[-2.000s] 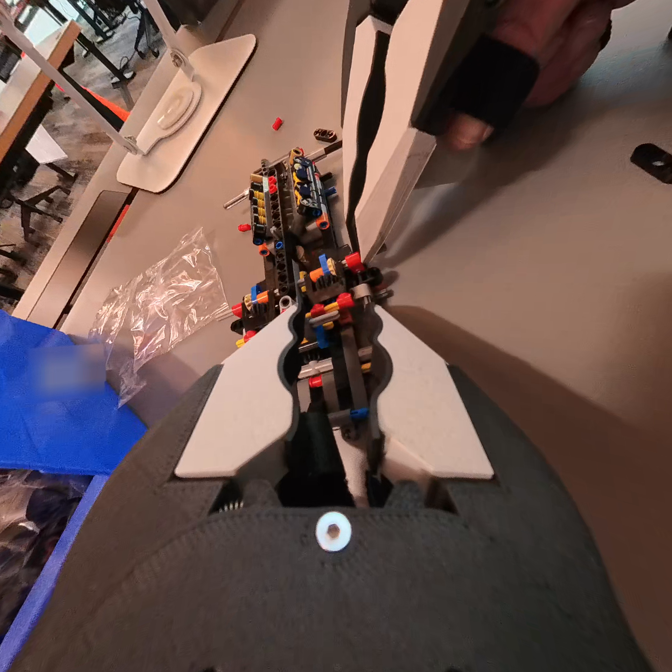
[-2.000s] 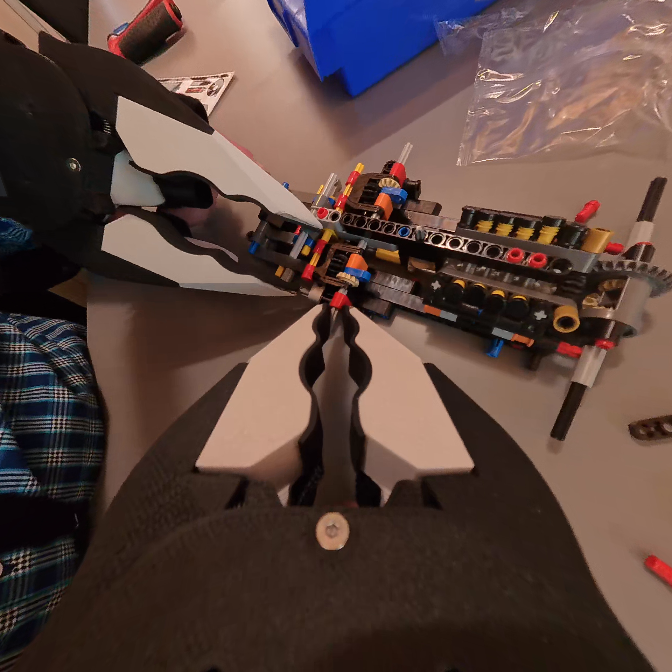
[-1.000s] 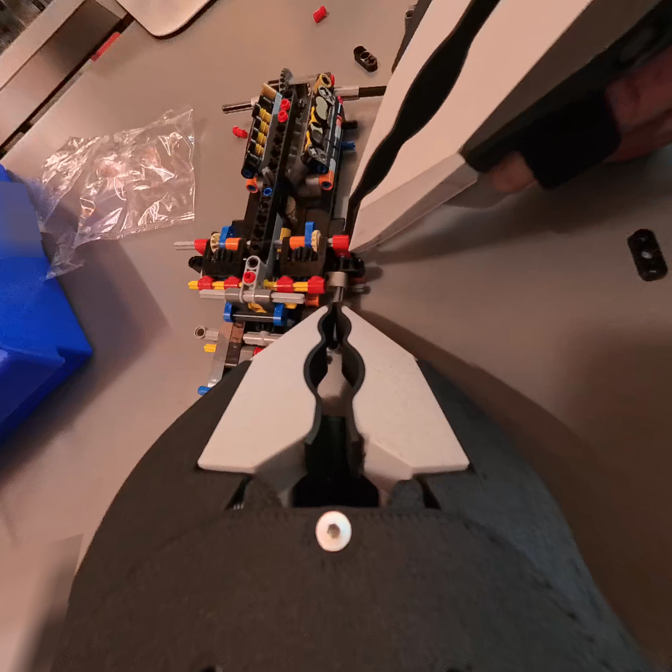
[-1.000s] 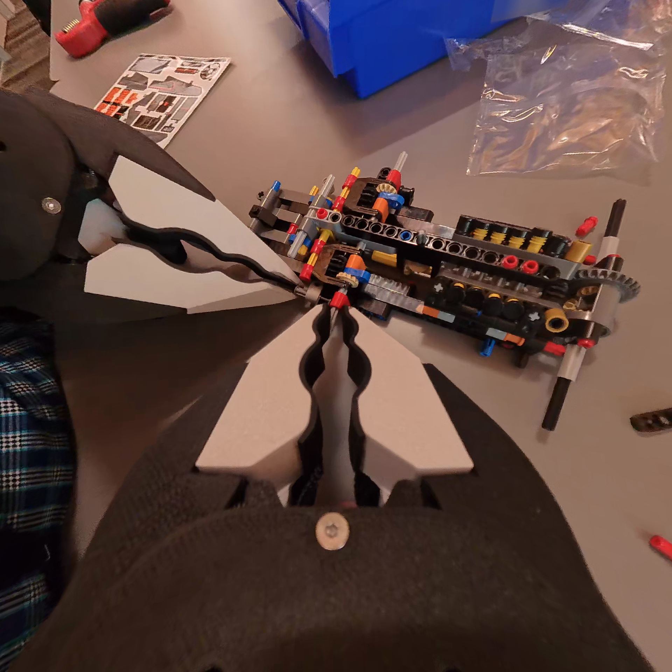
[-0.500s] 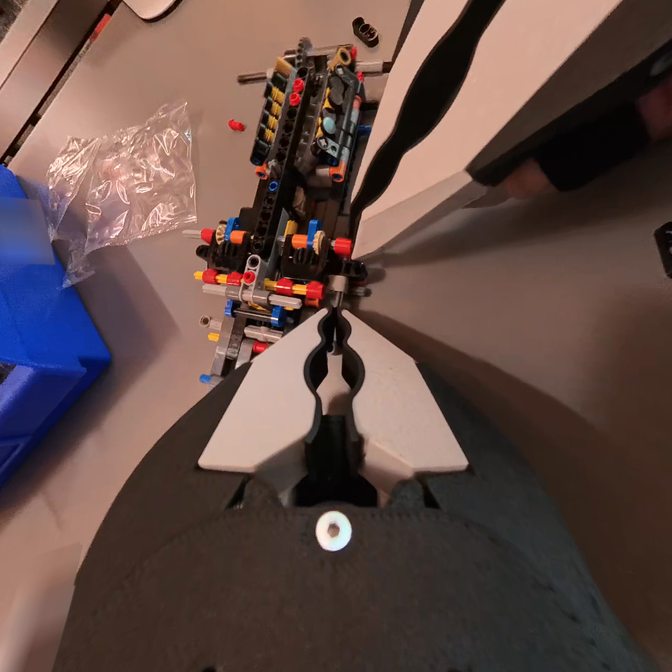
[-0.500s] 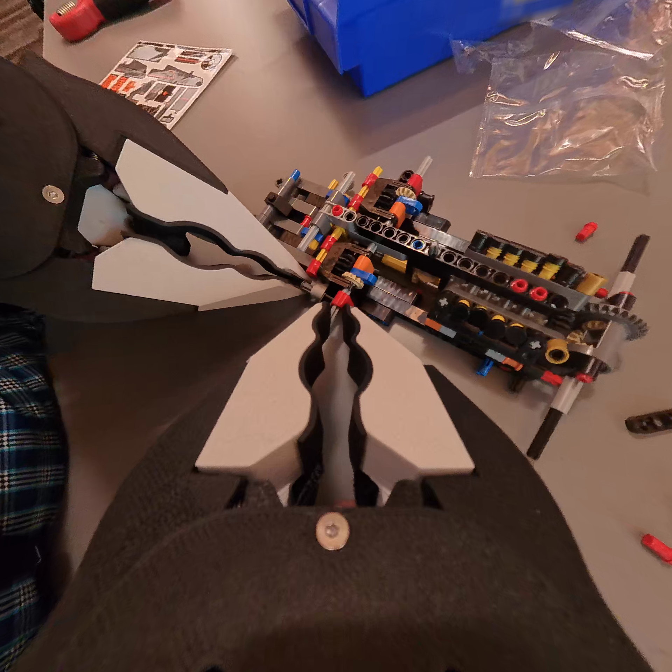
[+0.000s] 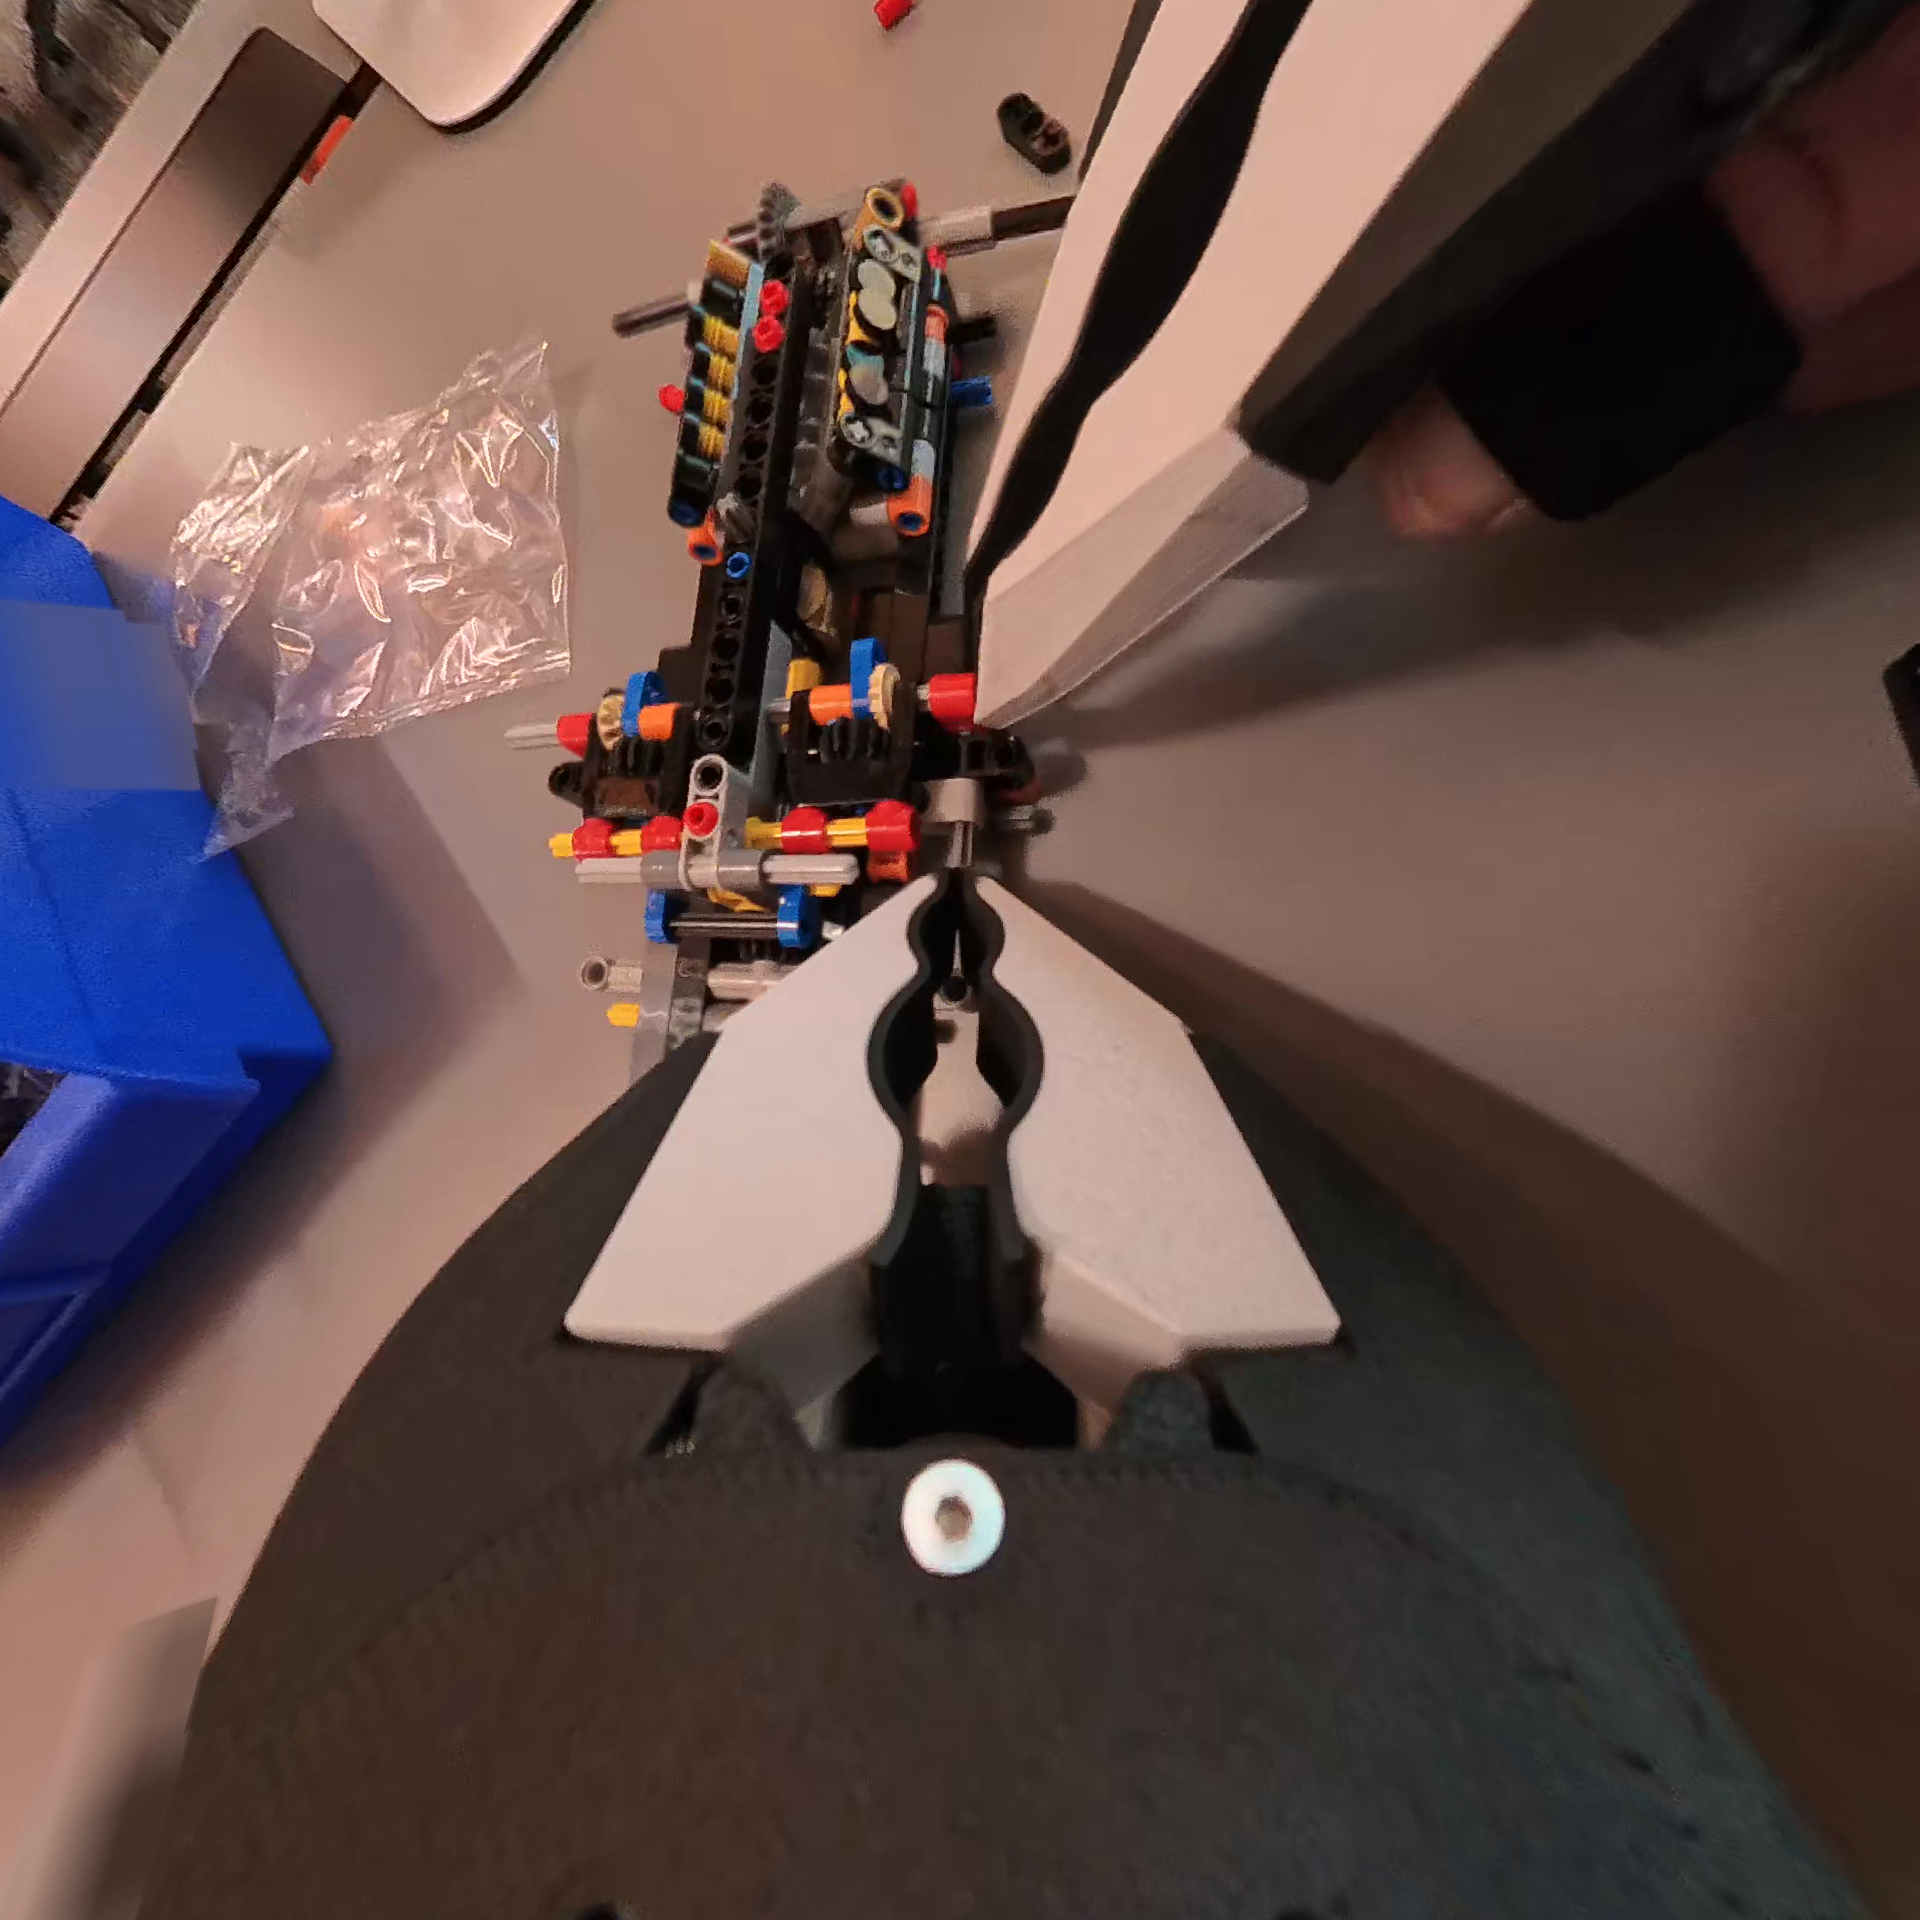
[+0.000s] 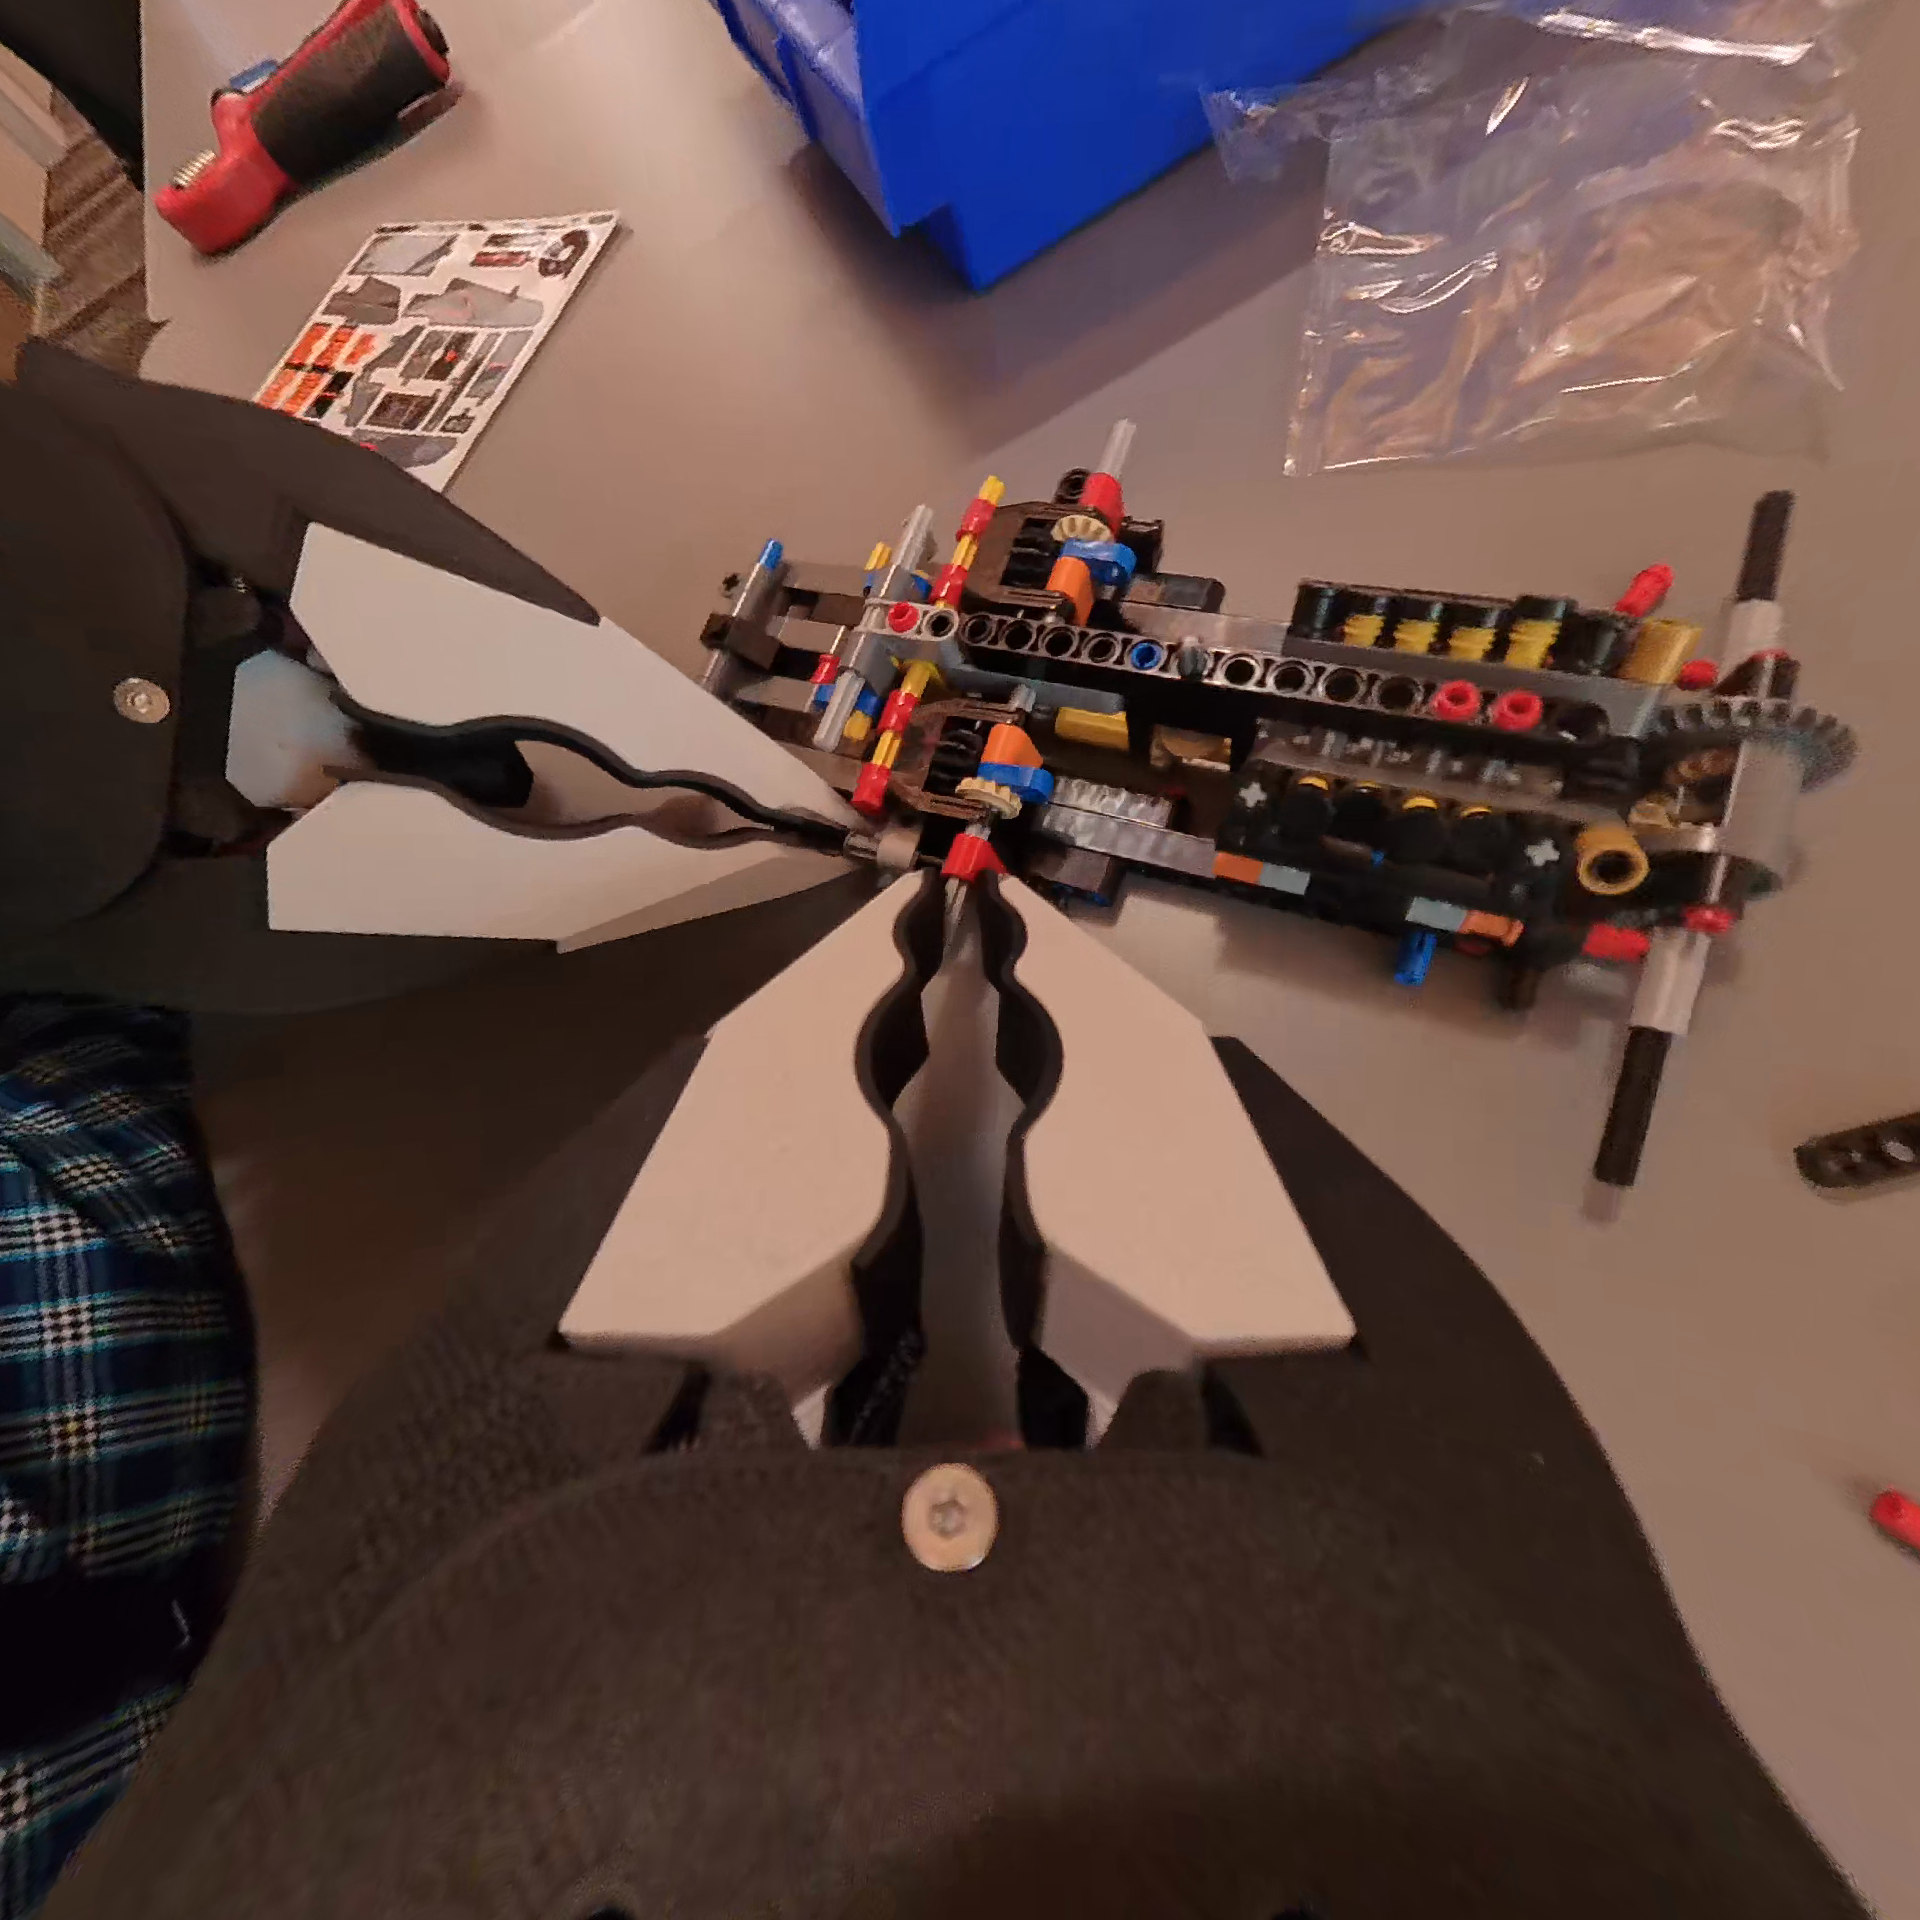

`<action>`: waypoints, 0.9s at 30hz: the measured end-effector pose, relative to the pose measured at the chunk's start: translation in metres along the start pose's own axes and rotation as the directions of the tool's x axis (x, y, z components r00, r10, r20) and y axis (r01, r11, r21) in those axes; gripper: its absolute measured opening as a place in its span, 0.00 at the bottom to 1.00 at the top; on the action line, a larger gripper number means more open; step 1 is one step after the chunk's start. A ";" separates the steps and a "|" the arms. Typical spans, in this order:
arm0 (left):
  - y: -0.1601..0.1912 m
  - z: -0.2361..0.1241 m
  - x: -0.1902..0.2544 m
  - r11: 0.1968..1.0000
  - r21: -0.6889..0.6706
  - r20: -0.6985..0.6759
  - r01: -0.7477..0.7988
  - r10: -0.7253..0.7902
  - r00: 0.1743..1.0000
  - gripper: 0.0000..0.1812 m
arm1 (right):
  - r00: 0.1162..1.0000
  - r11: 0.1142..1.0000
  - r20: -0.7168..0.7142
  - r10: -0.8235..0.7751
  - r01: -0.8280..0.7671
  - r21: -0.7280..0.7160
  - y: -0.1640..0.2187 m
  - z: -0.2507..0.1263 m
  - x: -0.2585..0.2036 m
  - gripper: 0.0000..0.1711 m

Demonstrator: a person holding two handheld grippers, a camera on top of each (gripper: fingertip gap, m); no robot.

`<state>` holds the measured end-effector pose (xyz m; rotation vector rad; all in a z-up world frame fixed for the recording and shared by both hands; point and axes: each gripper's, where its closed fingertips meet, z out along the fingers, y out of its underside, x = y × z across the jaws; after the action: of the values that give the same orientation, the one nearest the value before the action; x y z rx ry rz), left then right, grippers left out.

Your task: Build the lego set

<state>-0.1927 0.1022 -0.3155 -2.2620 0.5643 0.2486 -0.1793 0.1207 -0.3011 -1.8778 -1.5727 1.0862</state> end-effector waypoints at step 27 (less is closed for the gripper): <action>0.001 0.003 -0.002 0.999 0.036 -0.018 -0.002 0.003 1.000 0.00 | 1.000 0.999 0.003 -0.027 0.027 -0.028 0.000 0.007 -0.001 0.05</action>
<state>-0.1945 0.1048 -0.3176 -2.2313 0.5772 0.2175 -0.1846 0.1193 -0.3045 -1.8690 -1.6179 1.0603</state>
